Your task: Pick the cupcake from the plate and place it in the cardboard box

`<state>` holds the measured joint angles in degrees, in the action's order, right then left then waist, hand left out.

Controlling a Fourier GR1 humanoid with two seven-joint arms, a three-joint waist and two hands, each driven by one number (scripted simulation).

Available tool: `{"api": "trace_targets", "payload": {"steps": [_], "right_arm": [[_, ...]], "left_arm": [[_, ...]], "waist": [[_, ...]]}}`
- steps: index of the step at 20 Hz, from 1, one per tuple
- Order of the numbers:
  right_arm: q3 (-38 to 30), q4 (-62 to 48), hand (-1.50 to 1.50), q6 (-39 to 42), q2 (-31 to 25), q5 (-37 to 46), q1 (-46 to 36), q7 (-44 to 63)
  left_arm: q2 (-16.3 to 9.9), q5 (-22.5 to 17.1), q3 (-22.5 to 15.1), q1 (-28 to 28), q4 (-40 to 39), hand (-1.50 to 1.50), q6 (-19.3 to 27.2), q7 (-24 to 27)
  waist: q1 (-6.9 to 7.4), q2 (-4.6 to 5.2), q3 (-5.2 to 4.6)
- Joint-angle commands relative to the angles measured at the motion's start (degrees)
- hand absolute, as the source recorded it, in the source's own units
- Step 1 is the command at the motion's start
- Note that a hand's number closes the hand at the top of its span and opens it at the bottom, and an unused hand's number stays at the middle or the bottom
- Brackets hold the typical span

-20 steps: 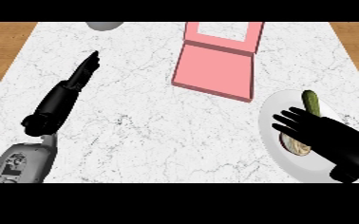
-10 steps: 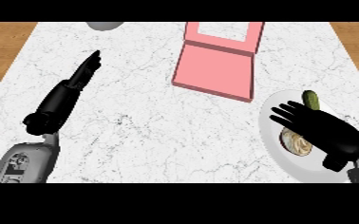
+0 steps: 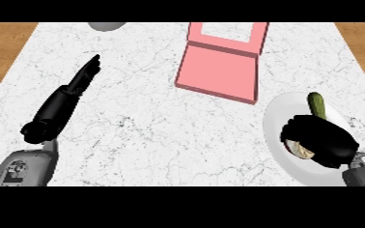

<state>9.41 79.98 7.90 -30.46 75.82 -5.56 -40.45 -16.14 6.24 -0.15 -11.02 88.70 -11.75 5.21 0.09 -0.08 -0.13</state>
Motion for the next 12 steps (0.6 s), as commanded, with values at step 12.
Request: {"api": "trace_targets", "payload": {"steps": [12], "right_arm": [[17.27,2.21,1.50,4.15,28.51,5.35,-5.03,9.28]], "left_arm": [[1.62,0.84,-0.38,-3.12,0.80,0.00,-1.16,-2.00]], "waist": [[2.58,0.46,0.03]]}}
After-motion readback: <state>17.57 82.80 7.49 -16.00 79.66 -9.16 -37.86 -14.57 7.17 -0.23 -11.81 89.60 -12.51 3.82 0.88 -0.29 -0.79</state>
